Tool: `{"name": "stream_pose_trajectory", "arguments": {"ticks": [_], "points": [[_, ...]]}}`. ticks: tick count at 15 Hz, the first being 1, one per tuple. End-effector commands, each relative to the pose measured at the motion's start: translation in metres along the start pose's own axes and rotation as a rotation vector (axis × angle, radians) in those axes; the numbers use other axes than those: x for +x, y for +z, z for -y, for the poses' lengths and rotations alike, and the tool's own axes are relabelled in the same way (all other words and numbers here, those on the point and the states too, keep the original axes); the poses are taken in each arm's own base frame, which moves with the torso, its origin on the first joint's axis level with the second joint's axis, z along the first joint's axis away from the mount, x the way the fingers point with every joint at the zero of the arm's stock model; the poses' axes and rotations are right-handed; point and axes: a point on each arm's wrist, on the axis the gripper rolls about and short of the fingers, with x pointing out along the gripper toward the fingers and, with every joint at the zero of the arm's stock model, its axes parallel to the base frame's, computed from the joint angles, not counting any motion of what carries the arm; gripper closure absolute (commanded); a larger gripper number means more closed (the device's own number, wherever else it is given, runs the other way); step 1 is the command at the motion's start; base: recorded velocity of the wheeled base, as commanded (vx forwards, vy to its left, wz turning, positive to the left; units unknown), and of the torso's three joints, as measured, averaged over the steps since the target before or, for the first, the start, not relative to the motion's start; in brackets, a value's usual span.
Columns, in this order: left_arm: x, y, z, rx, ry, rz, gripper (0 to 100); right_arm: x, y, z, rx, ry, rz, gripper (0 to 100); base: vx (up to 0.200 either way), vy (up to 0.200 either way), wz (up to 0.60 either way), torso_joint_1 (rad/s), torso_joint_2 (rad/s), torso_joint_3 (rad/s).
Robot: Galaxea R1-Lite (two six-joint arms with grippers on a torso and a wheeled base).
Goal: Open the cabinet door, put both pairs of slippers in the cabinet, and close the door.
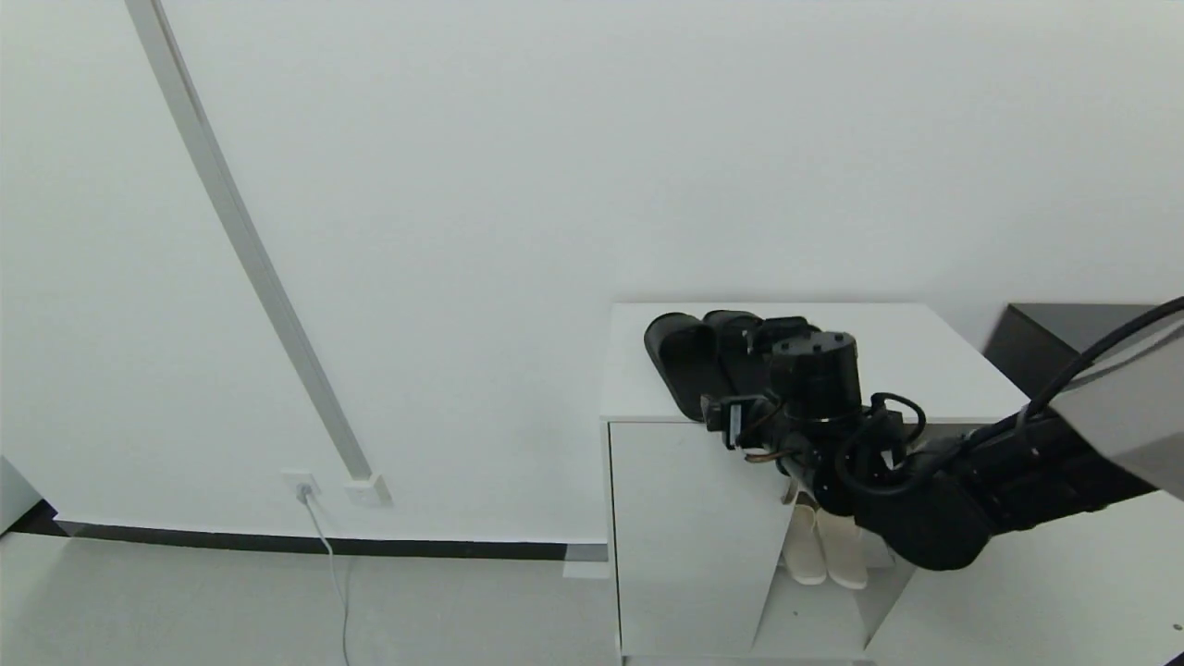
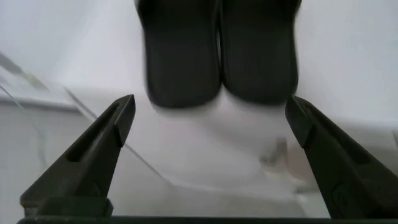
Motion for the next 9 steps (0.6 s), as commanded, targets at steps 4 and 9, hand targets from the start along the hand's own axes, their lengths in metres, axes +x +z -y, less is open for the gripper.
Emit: {"name": "stream_pose_trajectory", "arguments": {"ticks": [4, 9], "points": [[0.0, 0.0, 0.0, -0.001, -0.001, -0.001, 100, -0.009, 0.021, 0.001, 0.047, 0.009, 0.052, 0, 0.2, 0.0, 0.0, 0.004, 0.0, 0.002], [0.0, 0.0, 0.0, -0.009, 0.001, -0.001, 100, 0.01, -0.022, 0.0, 0.016, 0.008, 0.008, 0, 0.04, 0.0, 0.0, 0.002, 0.0, 0.0]]}}
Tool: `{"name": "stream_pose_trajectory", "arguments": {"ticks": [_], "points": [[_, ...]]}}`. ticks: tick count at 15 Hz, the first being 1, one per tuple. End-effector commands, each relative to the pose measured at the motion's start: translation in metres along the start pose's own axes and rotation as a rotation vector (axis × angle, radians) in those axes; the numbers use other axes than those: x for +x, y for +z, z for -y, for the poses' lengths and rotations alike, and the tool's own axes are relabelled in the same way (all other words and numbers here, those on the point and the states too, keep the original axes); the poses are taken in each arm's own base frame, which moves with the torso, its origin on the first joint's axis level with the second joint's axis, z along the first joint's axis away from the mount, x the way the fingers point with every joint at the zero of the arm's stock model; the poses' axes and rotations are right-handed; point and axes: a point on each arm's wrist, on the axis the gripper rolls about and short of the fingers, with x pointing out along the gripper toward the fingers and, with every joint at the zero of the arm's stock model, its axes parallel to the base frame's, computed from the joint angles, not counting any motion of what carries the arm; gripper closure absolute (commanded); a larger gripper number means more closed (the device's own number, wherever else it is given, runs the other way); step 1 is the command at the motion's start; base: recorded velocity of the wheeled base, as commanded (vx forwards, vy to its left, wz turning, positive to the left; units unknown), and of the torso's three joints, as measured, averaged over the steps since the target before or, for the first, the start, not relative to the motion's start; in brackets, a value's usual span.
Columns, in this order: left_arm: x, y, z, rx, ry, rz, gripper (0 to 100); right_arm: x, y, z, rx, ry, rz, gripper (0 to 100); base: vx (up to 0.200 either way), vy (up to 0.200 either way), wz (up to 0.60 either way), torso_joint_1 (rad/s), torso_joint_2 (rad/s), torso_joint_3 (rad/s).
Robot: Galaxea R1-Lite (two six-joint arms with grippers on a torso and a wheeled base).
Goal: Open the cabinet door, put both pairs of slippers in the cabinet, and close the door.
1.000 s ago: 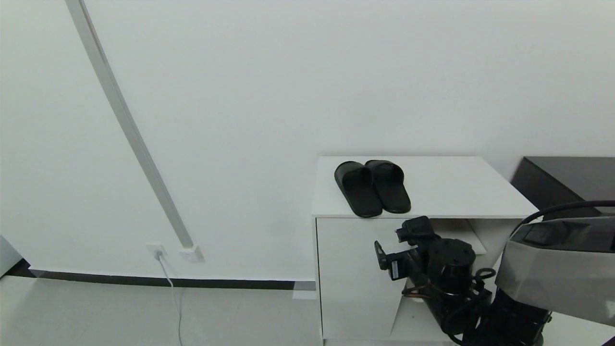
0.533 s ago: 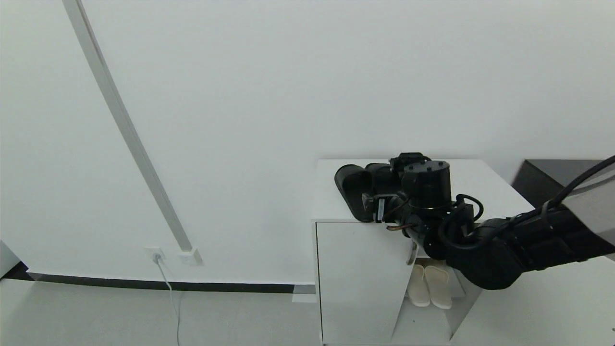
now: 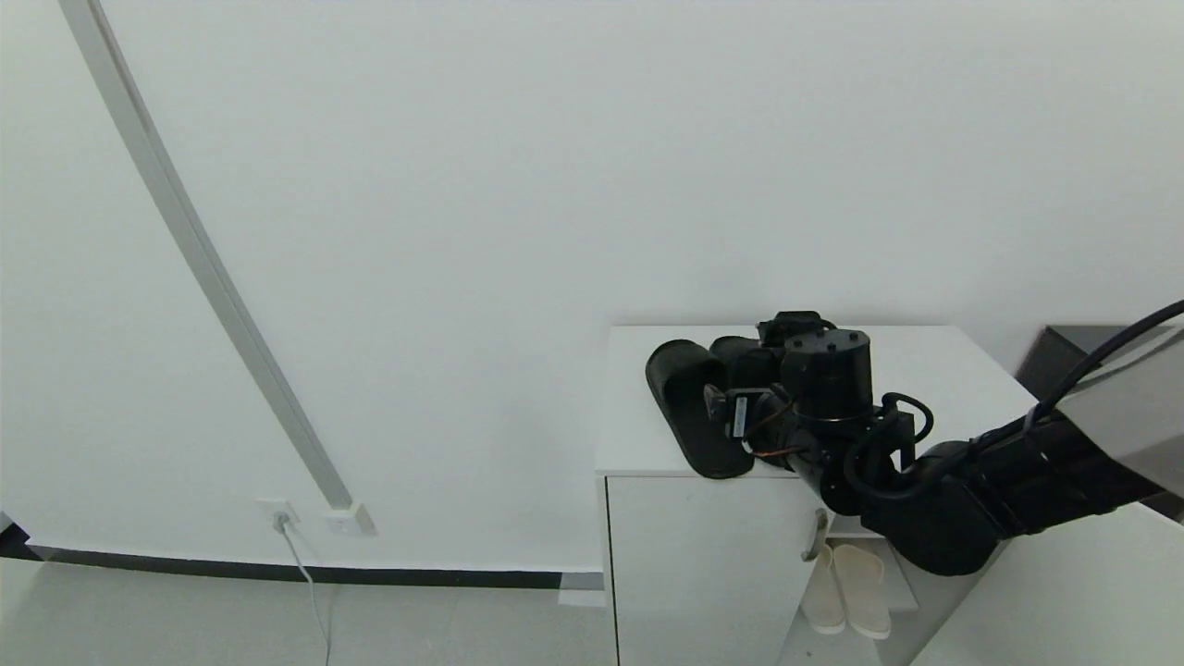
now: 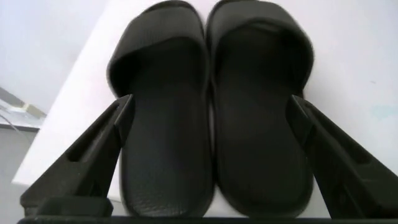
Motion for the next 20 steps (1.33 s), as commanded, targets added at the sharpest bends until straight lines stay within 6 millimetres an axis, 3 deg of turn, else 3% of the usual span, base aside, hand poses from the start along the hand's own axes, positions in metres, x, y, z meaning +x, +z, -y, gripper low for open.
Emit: {"name": "stream_pose_trajectory", "arguments": {"ticks": [1, 5, 6, 9, 14, 15, 20], "points": [[0.0, 0.0, 0.0, -0.001, 0.0, -0.001, 100, 0.02, -0.025, -0.001, -0.019, -0.007, -0.033, 0, 0.0, 0.0, 0.0, 0.0, 0.0, 0.0], [0.0, 0.0, 0.0, -0.001, 0.0, -0.001, 100, 0.055, -0.036, 0.005, -0.026, 0.004, -0.021, 0, 0.0, 0.0, 0.0, 0.0, 0.0, 0.0], [0.0, 0.0, 0.0, 0.001, 0.0, -0.001, 100, 0.074, -0.038, 0.012, -0.027, -0.009, -0.013, 0, 0.0, 0.0, 0.0, 0.0, 0.0, 0.0], [0.0, 0.0, 0.0, -0.001, 0.0, -0.001, 100, 0.101, -0.034, 0.022, -0.044, -0.001, 0.019, 0, 0.0, 0.0, 0.0, 0.0, 0.0, 0.0], [0.0, 0.0, 0.0, -0.003, 0.0, -0.001, 100, 0.129, -0.021, 0.011, -0.037, 0.026, 0.035, 0, 0.0, 0.0, 0.0, 0.0, 0.0, 0.0], [0.0, 0.0, 0.0, -0.003, 0.0, -0.001, 100, 0.131, -0.02, 0.01, -0.04, 0.025, 0.032, 100, 0.0, 0.0, 0.0, 0.0, 0.0, 0.0], [0.0, 0.0, 0.0, -0.003, 0.0, -0.001, 100, 0.132, -0.015, 0.008, -0.061, 0.026, 0.031, 100, 0.0, 0.0, 0.0, 0.0, 0.0, 0.0]]}}
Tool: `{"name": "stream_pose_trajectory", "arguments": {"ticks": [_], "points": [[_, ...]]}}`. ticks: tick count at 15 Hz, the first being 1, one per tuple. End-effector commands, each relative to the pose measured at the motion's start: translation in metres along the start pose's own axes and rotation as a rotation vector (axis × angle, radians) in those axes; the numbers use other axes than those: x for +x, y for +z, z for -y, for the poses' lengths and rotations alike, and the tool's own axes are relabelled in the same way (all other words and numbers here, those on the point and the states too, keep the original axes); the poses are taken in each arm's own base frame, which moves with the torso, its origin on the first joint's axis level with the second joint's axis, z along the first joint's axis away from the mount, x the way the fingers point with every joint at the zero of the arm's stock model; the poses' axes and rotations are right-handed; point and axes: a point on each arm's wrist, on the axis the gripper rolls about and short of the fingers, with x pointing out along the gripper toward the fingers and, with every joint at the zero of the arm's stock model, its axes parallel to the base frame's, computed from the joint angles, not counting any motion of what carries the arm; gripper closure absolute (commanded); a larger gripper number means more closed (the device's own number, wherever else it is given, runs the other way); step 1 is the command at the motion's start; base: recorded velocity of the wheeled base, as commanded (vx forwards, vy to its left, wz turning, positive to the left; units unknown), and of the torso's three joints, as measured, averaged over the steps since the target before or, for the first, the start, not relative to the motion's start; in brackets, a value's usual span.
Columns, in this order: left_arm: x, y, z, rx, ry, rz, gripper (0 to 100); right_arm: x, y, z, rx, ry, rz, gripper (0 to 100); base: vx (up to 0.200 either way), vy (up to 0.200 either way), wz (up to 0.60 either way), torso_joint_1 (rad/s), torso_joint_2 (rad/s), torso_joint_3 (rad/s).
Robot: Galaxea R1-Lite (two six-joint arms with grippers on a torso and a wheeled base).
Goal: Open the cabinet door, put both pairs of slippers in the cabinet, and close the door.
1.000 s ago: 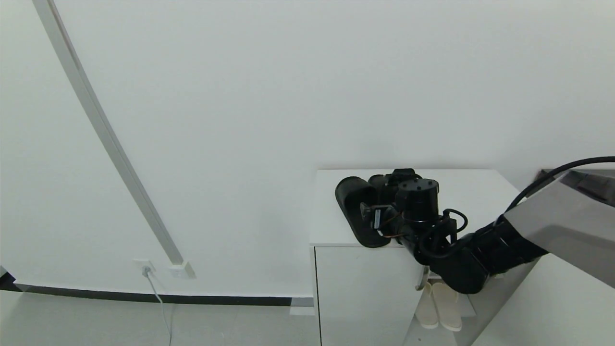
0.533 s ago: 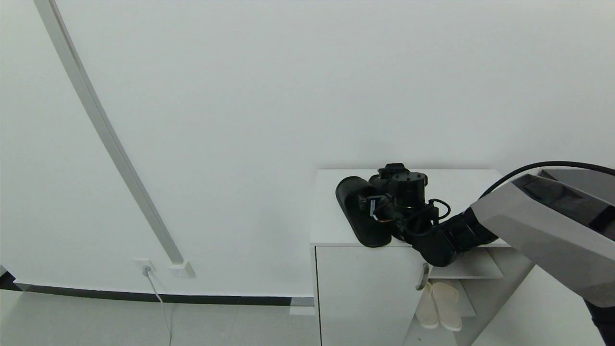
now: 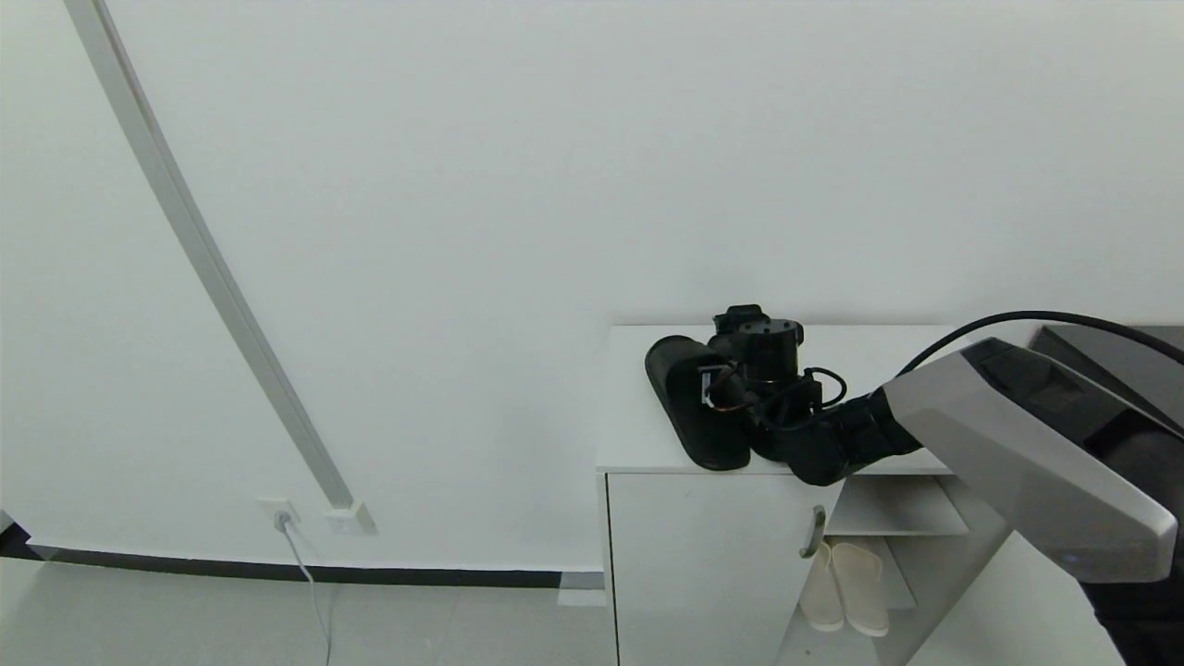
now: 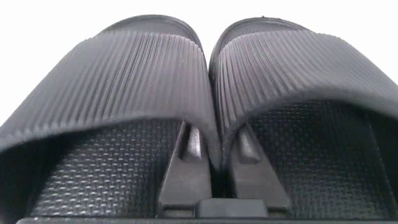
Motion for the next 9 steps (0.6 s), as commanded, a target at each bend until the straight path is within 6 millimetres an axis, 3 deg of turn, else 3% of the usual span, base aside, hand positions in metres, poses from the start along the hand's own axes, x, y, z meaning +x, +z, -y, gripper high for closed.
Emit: {"name": "stream_pose_trajectory", "arguments": {"ticks": [1, 2, 4, 7, 9], "points": [[0.0, 0.0, 0.0, 0.0, 0.0, -0.001, 100, -0.001, 0.003, 0.0, 0.002, 0.0, 0.008, 100, 0.0, 0.0, 0.0, 0.0, 0.0, 0.0], [0.0, 0.0, 0.0, 0.0, 0.0, -0.001, 100, -0.002, 0.003, -0.002, 0.002, 0.003, 0.01, 100, 0.0, 0.0, 0.0, 0.0, 0.0, 0.0], [0.0, 0.0, 0.0, 0.0, 0.0, -0.001, 100, -0.026, 0.029, 0.0, 0.01, 0.014, 0.037, 100, 0.0, 0.0, 0.0, 0.0, 0.0, 0.0], [0.0, 0.0, 0.0, 0.001, 0.0, -0.001, 100, -0.097, 0.055, -0.006, 0.004, 0.081, 0.031, 100, 0.0, 0.0, 0.0, 0.0, 0.0, 0.0], [0.0, 0.0, 0.0, 0.004, 0.0, -0.001, 100, -0.147, 0.055, -0.006, -0.01, 0.162, 0.009, 100, 0.0, 0.0, 0.0, 0.0, 0.0, 0.0]]}}
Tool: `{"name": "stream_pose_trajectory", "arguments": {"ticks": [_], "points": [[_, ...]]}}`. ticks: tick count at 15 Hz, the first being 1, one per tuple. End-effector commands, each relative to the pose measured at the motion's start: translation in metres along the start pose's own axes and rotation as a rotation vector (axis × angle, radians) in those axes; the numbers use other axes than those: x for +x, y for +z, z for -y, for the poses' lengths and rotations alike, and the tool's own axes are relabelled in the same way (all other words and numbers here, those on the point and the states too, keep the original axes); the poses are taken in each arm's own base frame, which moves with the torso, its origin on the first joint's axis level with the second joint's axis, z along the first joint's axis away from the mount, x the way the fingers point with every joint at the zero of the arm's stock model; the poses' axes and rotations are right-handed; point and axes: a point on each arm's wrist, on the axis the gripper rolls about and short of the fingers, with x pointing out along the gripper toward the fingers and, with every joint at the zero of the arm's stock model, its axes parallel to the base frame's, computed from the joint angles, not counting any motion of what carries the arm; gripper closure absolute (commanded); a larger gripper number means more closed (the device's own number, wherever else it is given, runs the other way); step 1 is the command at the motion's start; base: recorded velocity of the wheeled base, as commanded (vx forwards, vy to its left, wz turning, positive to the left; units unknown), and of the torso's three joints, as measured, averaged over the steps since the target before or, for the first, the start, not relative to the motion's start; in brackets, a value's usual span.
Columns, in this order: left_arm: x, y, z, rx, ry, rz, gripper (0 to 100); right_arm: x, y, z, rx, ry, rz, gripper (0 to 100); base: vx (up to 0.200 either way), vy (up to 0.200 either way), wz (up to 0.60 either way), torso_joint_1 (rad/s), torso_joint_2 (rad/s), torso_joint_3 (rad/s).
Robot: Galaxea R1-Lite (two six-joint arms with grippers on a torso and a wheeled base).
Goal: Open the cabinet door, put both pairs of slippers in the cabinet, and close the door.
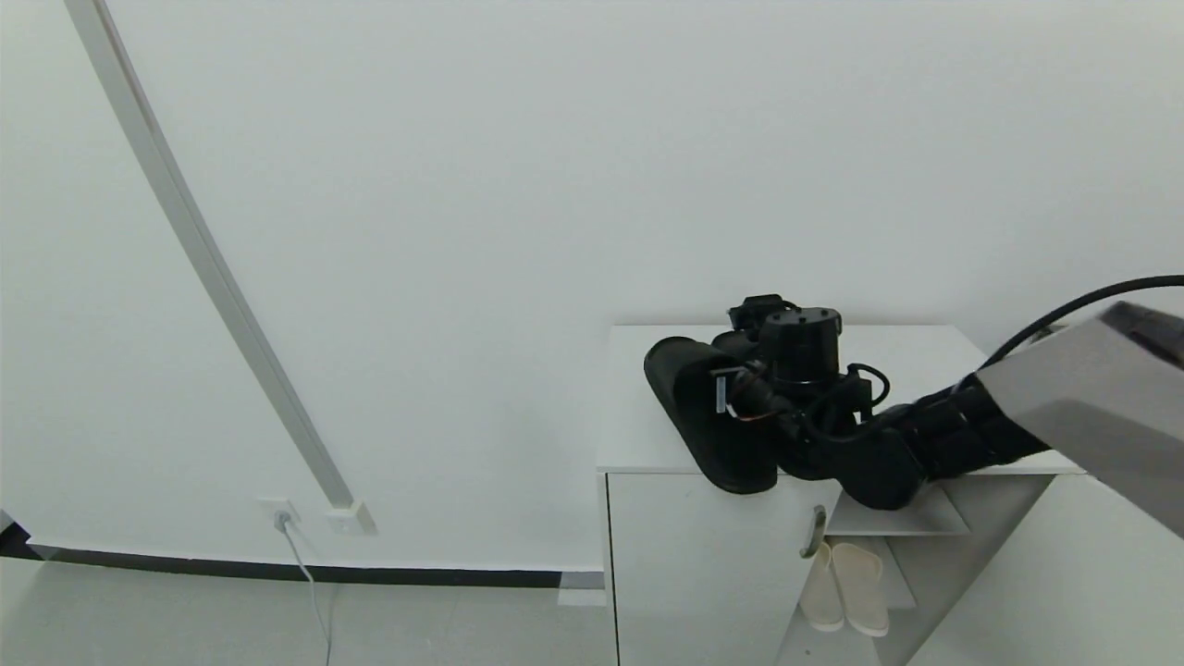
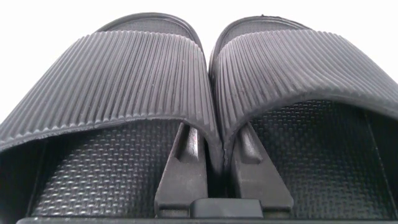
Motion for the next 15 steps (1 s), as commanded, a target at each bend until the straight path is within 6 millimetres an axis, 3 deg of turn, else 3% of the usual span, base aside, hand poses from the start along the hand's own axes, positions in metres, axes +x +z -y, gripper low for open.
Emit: {"name": "stream_pose_trajectory", "arguments": {"ticks": [1, 5, 11, 15], "points": [[0.0, 0.0, 0.0, 0.001, 0.0, -0.001, 100, -0.092, 0.023, -0.006, 0.001, 0.136, 0.037, 100, 0.0, 0.0, 0.0, 0.0, 0.0, 0.0], [0.0, 0.0, 0.0, -0.002, -0.002, -0.001, 100, -0.163, 0.01, -0.001, -0.01, 0.305, -0.007, 100, 0.0, 0.0, 0.0, 0.0, 0.0, 0.0], [0.0, 0.0, 0.0, -0.002, -0.002, -0.001, 100, -0.166, 0.002, -0.005, -0.006, 0.334, -0.042, 100, 0.0, 0.0, 0.0, 0.0, 0.0, 0.0], [0.0, 0.0, 0.0, -0.001, -0.002, -0.001, 100, -0.165, -0.002, -0.005, -0.015, 0.327, -0.057, 100, -0.2, 0.0, 0.0, 0.007, 0.0, 0.001]]}}
